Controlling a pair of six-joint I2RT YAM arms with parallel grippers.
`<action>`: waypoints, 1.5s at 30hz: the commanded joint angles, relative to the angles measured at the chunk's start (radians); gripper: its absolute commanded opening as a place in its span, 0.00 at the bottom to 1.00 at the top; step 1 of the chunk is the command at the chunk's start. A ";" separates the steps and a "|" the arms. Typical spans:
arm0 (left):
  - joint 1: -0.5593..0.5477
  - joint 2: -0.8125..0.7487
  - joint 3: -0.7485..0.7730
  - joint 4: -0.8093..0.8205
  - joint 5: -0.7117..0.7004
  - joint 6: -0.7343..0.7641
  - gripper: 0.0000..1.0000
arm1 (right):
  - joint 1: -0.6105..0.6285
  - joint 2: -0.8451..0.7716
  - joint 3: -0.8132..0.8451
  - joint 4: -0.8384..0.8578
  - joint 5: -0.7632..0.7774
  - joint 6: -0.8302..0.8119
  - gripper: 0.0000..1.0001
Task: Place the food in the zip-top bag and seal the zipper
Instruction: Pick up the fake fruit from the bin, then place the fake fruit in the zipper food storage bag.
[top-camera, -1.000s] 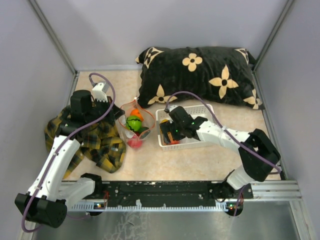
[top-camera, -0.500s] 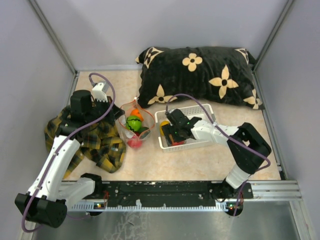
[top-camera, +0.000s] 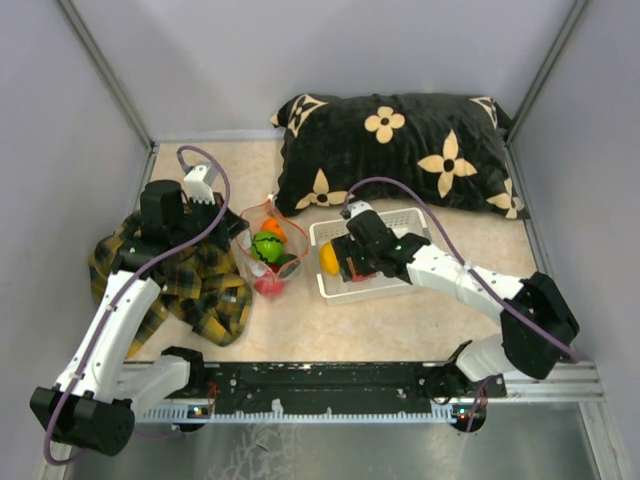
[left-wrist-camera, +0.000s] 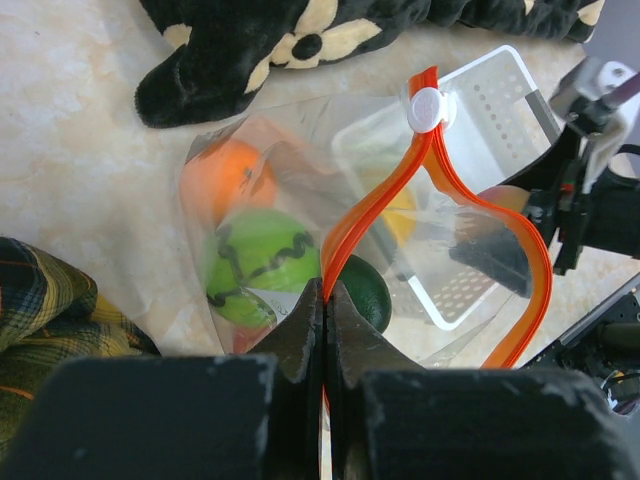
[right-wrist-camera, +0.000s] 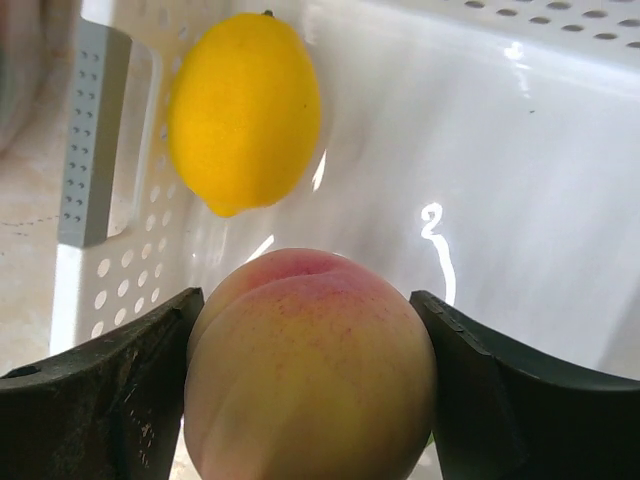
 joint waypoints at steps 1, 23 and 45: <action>0.006 -0.007 -0.007 0.033 0.021 -0.011 0.00 | -0.006 -0.106 0.041 -0.019 0.068 -0.029 0.59; 0.007 -0.007 -0.009 0.037 0.032 -0.012 0.00 | 0.172 -0.247 0.246 0.222 -0.060 -0.257 0.58; 0.011 0.001 -0.013 0.040 0.040 -0.013 0.00 | 0.257 -0.014 0.382 0.468 -0.367 -0.272 0.59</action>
